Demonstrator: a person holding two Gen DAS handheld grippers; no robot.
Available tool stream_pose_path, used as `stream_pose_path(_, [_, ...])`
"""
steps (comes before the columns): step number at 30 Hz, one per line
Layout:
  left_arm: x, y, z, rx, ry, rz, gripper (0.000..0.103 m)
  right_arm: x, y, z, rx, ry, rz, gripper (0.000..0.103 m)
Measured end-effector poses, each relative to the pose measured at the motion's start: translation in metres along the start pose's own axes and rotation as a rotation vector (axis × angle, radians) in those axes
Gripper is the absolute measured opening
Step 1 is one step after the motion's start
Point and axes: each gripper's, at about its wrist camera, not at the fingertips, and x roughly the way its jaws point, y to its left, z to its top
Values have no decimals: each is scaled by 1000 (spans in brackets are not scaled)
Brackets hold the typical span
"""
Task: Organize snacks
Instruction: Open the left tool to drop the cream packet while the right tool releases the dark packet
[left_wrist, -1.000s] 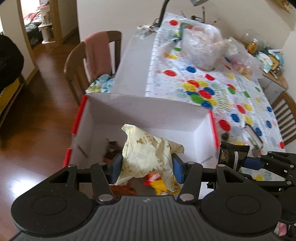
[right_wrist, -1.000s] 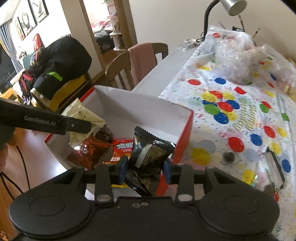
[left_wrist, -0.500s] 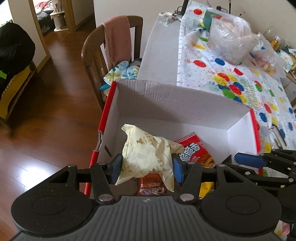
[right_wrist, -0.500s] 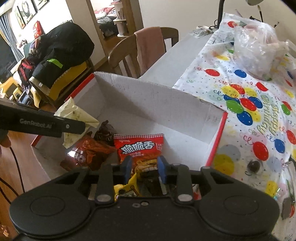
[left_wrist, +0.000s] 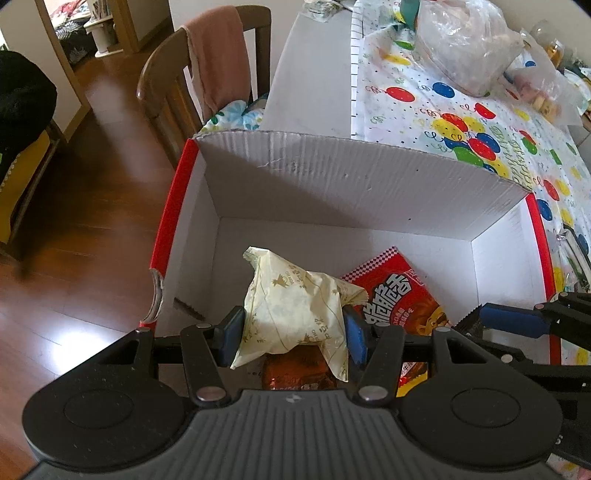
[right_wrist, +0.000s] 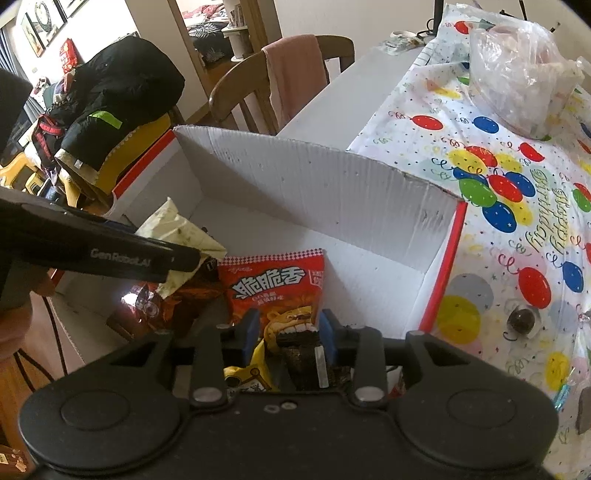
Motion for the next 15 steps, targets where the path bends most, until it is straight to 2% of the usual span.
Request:
stream_pose_path(10, [-12,-4,0,1,-37,0,63,-12,-1,-1,16,-25,7,39])
stream_pose_path(13, [-21,-7,-3,3,-53,-7,64,-20,0,-2,17,-42,13,43])
stream_pose_path(15, [-27,-8,-5,6,-65,-10,68,-27,1,-3,19,-55,19,46])
